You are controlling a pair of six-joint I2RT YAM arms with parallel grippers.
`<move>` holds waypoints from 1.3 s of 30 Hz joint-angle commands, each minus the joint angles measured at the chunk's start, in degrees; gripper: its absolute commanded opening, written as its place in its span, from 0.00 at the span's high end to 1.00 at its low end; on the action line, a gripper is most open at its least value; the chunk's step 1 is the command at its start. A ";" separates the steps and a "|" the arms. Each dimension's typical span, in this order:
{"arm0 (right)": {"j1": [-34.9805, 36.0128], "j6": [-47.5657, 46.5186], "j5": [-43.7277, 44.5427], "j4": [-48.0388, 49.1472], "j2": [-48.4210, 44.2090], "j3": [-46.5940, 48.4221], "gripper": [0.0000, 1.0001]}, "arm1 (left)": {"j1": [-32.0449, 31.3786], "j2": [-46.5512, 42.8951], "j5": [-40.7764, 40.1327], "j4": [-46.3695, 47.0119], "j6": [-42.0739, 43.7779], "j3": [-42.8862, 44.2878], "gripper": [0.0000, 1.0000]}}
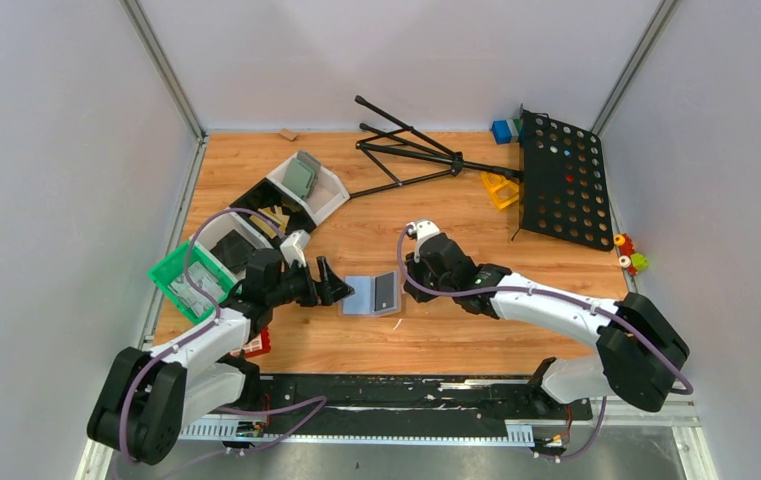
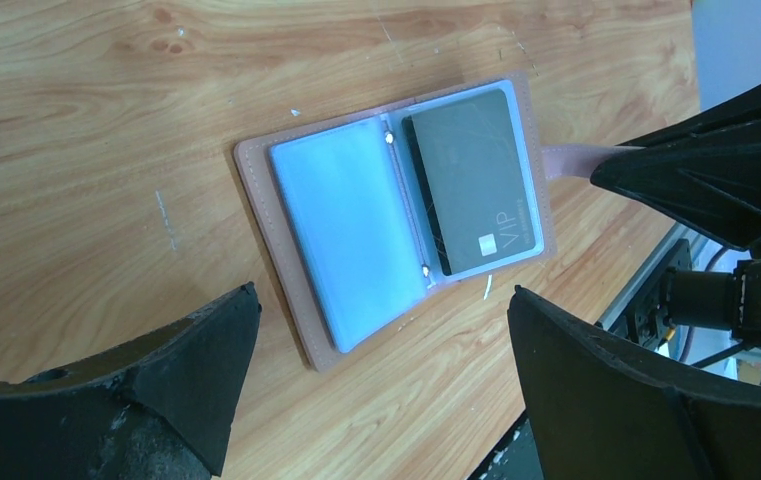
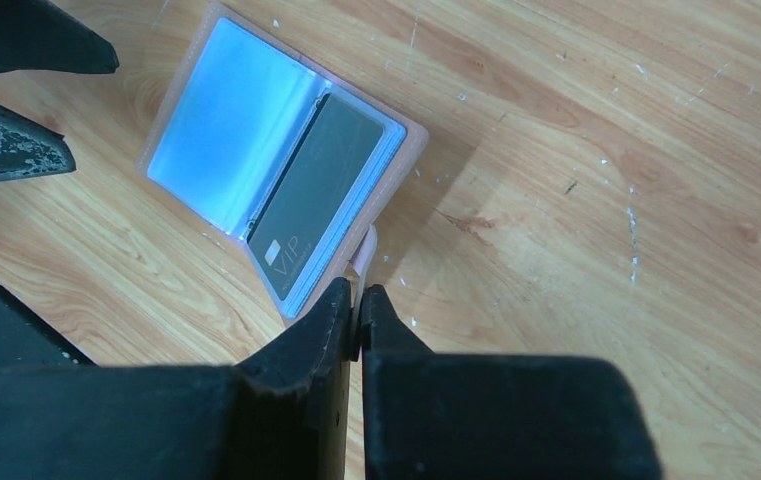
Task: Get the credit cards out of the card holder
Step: Pick up the card holder from the center of the board.
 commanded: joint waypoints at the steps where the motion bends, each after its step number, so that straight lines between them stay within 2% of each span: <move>1: -0.57 -3.37 1.65 3.27 -1.73 -0.98 1.00 | -1.04 2.73 0.93 8.98 -1.38 0.12 0.00; 4: -1.39 -3.70 1.68 2.40 -1.37 -0.92 1.00 | -1.86 3.83 -1.11 6.02 0.07 1.72 0.00; 8: -4.22 -1.76 1.38 -1.70 0.56 0.99 0.98 | -3.74 4.79 -6.34 -2.98 3.25 5.46 0.00; 13: -7.88 0.68 -4.43 -4.03 3.19 2.17 0.93 | -5.34 7.30 -6.44 -6.66 2.86 7.76 0.00; 16: -8.34 1.83 -5.66 -3.39 3.50 1.45 0.85 | -7.00 8.00 -6.93 -7.15 2.10 8.24 0.00; 19: -8.46 2.97 -5.64 -3.50 4.40 1.10 0.66 | -9.50 9.12 -8.30 -7.31 1.53 9.15 0.00; 22: -8.44 4.57 -5.60 -2.67 4.42 0.33 0.23 | -11.32 10.50 -9.81 -7.20 0.93 9.91 0.00; 24: -8.38 5.71 -6.19 -2.13 4.39 0.14 0.11 | -11.68 11.40 -10.08 -6.74 0.53 10.12 0.00; 25: -8.41 6.14 -6.36 -2.01 4.46 0.27 0.08 | -11.77 11.81 -10.07 -6.42 0.37 10.19 0.00; 30: -8.34 7.18 -7.12 -2.43 6.53 1.50 0.05 | -12.28 13.85 -9.64 -5.46 -0.28 10.46 0.00; 35: -8.43 7.96 -8.25 -1.60 8.60 1.82 0.10 | -12.68 14.45 -9.03 -5.01 -0.39 10.49 0.00; 39: -8.43 8.17 -9.28 -1.26 10.58 2.08 0.20 | -12.77 14.40 -8.83 -4.86 -0.36 10.21 0.00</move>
